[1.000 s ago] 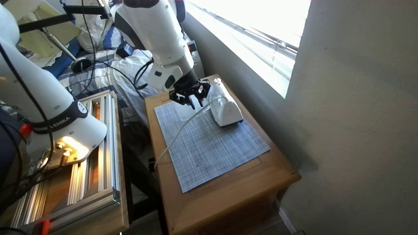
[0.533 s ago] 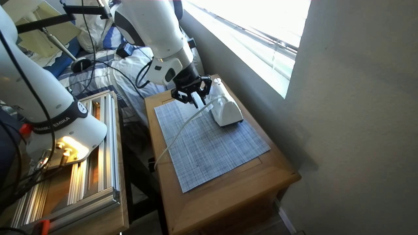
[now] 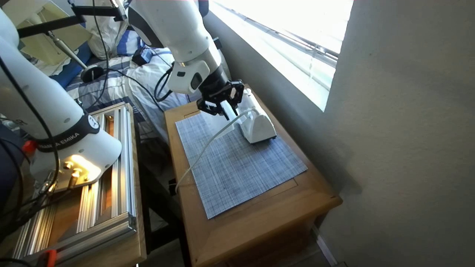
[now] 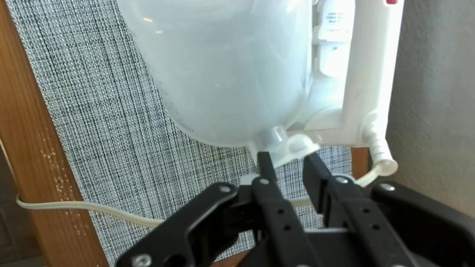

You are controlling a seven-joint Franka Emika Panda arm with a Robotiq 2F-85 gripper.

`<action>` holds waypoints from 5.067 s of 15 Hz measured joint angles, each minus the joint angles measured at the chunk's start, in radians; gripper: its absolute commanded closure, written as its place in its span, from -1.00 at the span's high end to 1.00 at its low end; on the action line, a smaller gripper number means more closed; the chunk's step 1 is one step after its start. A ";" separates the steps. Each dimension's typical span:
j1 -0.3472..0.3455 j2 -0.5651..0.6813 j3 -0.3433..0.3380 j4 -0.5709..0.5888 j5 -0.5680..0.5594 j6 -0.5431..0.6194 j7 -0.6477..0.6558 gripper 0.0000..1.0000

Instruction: Pick up the clear measuring cup and place it the right side up on the blue mat

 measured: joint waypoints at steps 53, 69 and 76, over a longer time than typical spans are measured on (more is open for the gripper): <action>0.075 -0.017 0.125 0.118 0.928 0.430 -0.791 -0.87; 0.087 0.136 0.125 0.206 0.898 0.445 -0.790 0.99; 0.054 0.131 0.129 0.201 0.907 0.427 -0.826 1.00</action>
